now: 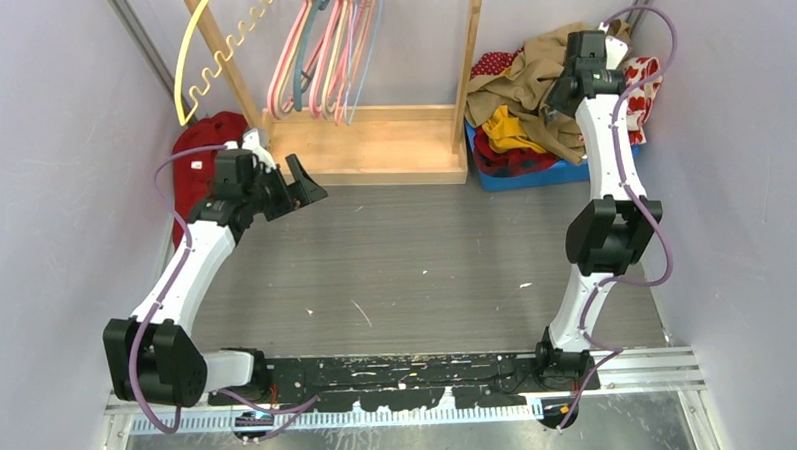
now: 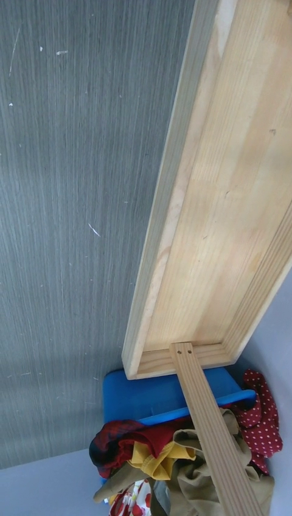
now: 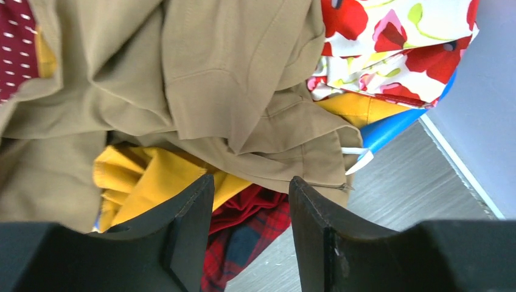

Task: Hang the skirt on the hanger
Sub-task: Pick up the skirt from the bin.

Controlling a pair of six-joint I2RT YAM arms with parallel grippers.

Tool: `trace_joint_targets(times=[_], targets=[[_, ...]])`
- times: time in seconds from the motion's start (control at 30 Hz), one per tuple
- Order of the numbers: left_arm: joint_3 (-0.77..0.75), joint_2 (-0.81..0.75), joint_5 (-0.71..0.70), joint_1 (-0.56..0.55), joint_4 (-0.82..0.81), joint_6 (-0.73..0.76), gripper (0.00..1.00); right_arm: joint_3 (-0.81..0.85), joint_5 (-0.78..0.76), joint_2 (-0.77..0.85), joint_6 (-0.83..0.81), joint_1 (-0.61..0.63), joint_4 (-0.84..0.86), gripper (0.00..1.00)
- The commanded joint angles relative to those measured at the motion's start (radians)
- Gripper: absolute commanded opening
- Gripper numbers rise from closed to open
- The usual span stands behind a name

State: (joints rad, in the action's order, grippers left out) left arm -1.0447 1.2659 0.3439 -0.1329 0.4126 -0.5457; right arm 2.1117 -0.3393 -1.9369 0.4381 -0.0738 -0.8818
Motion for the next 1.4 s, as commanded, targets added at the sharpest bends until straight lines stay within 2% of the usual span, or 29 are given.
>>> trace_joint_targets(times=[0.0,0.27,0.4,0.47,0.77,1.07,1.37], targets=[[-0.025,0.029,0.031,-0.01,-0.034,0.007,0.88,0.028,-0.073,-0.012,-0.062,0.008,-0.002,0.54],[-0.028,0.046,0.037,-0.014,-0.052,0.0,0.88,0.018,-0.097,-0.074,-0.072,0.008,0.043,0.54],[-0.032,0.037,0.037,-0.02,-0.054,-0.003,0.88,0.034,-0.097,-0.115,-0.072,0.008,0.046,0.5],[-0.033,0.034,0.034,-0.022,-0.051,-0.002,0.85,0.039,-0.1,-0.127,-0.073,0.008,0.043,0.47],[-0.012,0.012,0.036,-0.024,-0.043,-0.006,0.84,-0.005,-0.116,-0.043,-0.098,0.02,0.061,0.02],[-0.008,-0.104,0.045,-0.024,0.002,-0.016,0.83,-0.037,-0.108,0.215,-0.154,0.085,0.07,0.01],[-0.013,-0.214,0.061,-0.033,0.076,-0.03,0.83,-0.124,-0.057,0.544,-0.179,0.217,0.082,0.01]])
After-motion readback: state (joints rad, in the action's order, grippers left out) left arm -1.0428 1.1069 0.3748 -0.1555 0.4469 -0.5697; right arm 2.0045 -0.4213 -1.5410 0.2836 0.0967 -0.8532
